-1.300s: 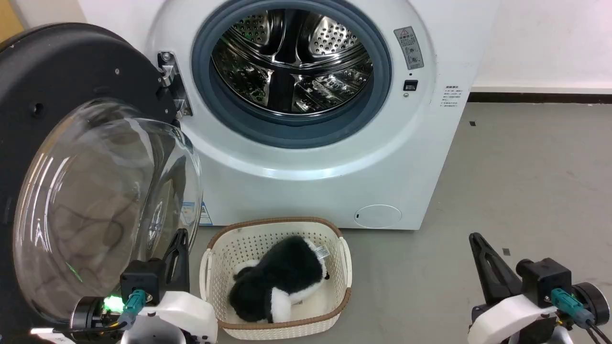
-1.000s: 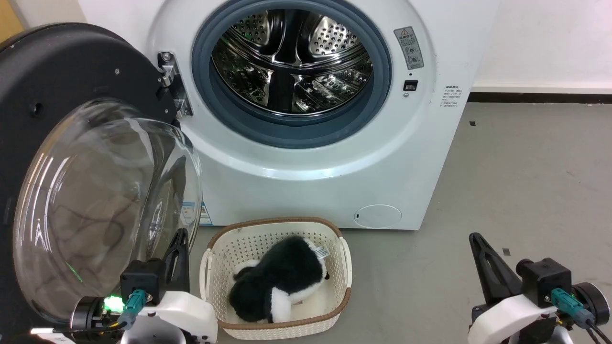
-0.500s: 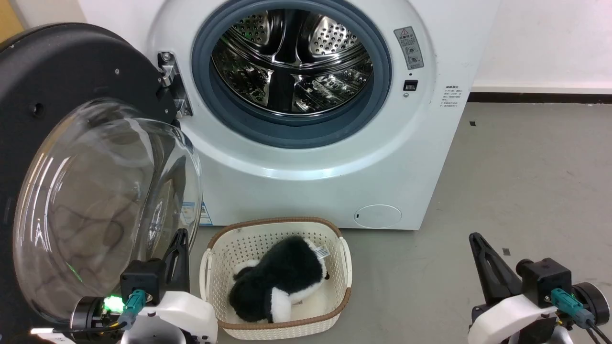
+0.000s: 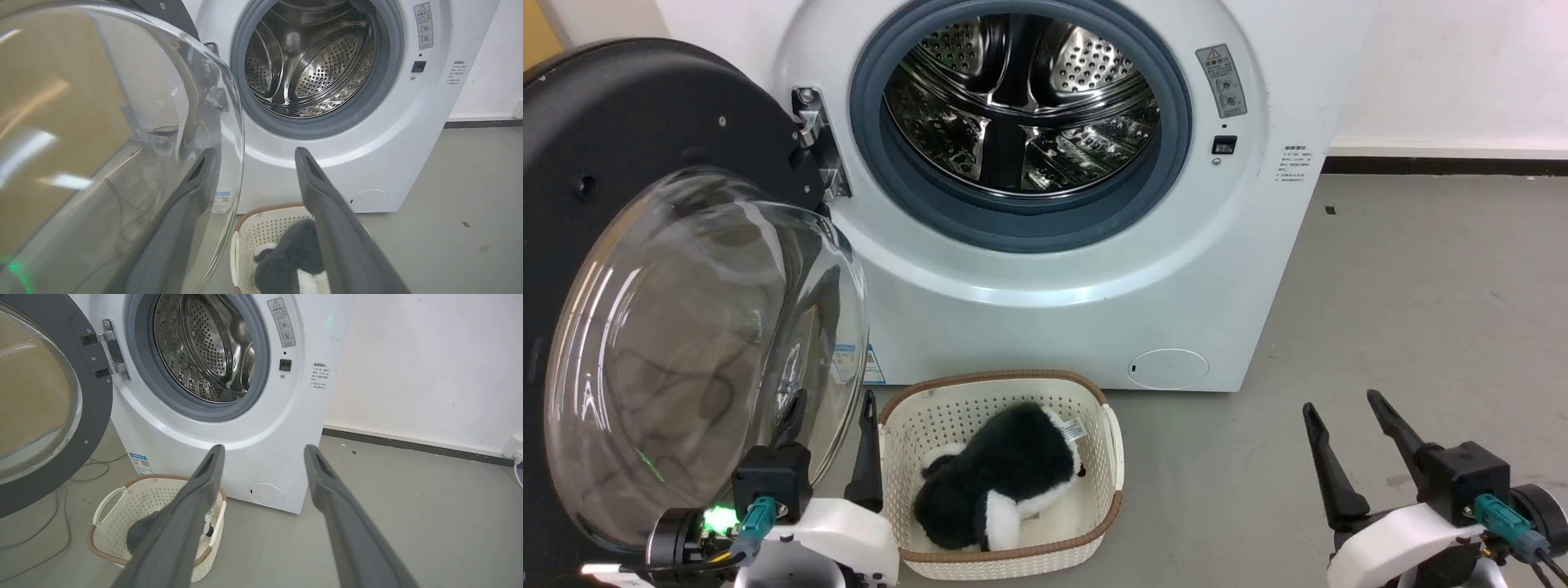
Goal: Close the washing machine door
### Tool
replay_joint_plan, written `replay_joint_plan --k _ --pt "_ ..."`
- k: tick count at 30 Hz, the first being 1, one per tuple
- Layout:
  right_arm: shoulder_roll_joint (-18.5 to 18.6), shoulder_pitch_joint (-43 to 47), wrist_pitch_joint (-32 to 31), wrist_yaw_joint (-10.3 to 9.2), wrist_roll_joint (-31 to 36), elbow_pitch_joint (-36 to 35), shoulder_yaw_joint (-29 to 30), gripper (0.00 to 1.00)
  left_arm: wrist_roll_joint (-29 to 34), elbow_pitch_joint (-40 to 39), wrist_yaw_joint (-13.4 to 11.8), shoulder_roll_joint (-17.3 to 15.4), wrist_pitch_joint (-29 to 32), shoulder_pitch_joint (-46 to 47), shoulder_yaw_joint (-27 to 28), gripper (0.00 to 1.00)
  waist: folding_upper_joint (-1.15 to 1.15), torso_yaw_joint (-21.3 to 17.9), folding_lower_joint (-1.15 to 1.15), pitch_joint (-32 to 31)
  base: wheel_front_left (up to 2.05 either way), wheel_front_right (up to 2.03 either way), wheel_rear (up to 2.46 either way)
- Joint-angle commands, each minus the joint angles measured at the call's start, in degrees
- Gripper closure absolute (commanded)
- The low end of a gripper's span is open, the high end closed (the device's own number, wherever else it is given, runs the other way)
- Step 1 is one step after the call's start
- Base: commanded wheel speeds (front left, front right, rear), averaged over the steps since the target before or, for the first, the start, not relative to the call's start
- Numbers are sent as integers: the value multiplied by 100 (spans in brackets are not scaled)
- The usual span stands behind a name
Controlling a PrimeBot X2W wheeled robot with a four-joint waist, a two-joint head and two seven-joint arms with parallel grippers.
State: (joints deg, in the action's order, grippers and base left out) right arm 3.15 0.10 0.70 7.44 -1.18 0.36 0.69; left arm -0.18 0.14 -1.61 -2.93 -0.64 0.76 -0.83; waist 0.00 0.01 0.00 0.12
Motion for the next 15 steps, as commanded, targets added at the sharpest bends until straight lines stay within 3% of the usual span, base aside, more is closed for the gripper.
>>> replay_joint_plan --k 1,2,3,4,15 --pt "-2 3 58 0 -54 7 27 0 -11 12 -48 0 -59 12 -14 0 0 1 0 1 0 0 0" --pt "-2 4 70 0 -68 8 37 0 -7 16 -68 -1 -71 14 -23 53 0 2 0 2 0 0 0" --pt "-3 4 82 0 -81 9 46 0 -3 19 -86 -2 -82 17 -32 73 0 4 0 3 0 0 0" --pt "-3 5 94 0 -95 10 56 0 0 22 -104 -4 -94 20 -43 100 0 6 0 5 0 0 0" --pt "-6 -2 273 1 -324 33 215 0 -28 -240 -328 -116 -274 285 -99 100 0 144 0 56 0 0 0"
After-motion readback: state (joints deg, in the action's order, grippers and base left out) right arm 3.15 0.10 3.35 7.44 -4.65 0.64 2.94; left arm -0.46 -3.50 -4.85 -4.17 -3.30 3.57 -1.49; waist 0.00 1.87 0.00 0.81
